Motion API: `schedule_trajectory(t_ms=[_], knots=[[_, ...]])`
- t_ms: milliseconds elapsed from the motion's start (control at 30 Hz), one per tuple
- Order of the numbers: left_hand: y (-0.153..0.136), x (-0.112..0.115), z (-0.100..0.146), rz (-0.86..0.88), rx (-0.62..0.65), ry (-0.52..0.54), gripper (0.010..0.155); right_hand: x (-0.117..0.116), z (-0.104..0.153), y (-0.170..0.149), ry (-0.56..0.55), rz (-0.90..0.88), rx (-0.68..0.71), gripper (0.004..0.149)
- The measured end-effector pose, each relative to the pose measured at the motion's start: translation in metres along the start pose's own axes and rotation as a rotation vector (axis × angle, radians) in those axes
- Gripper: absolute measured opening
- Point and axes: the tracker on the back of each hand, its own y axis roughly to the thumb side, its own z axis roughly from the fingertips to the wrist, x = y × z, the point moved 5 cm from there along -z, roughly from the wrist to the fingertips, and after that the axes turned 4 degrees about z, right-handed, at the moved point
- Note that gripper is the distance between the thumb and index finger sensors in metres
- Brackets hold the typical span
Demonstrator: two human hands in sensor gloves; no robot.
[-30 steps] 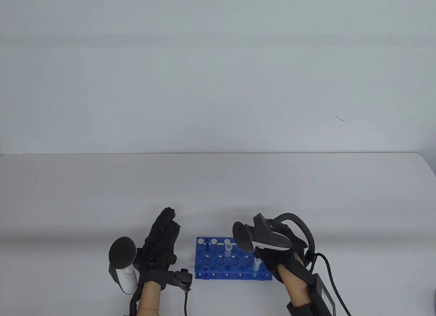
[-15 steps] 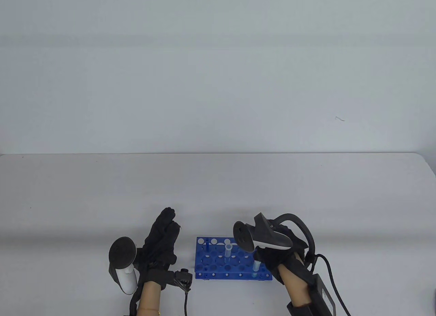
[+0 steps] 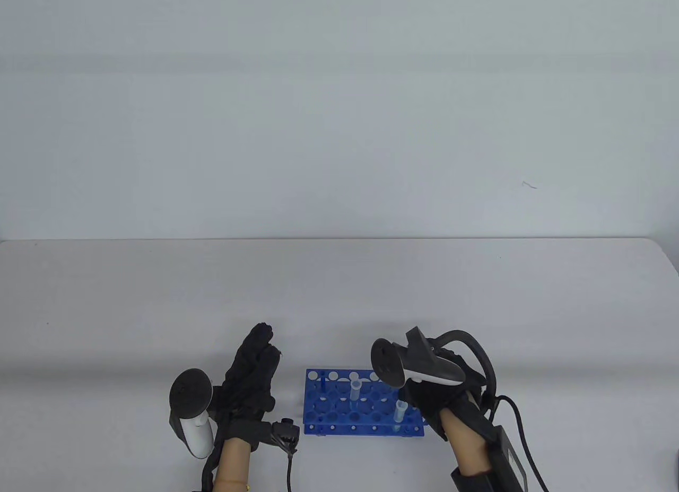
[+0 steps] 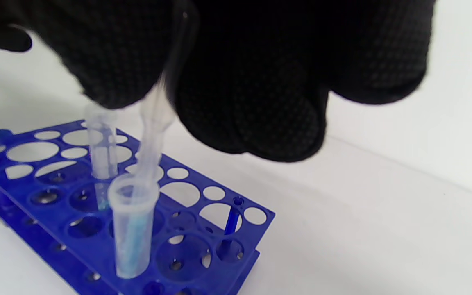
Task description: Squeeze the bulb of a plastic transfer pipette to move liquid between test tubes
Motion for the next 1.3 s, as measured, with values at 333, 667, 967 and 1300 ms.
schedule_trajectory(t_ms=[333, 667, 967, 1300], knots=[[0.0, 0.0, 0.0, -0.002, 0.0, 0.002, 0.076, 0.035, 0.03, -0.031, -0.146, -0.106, -0.048, 0.047], [0.0, 0.0, 0.0, -0.006, 0.0, 0.002, 0.076, 0.074, 0.057, -0.03, -0.317, -0.094, -0.06, 0.046], [0.0, 0.0, 0.0, -0.01, 0.0, 0.002, 0.077, 0.091, 0.056, -0.001, -0.512, -0.102, 0.002, 0.046], [0.0, 0.0, 0.0, -0.009, 0.0, -0.001, 0.076, 0.076, 0.035, 0.016, -0.487, -0.076, 0.029, 0.046]])
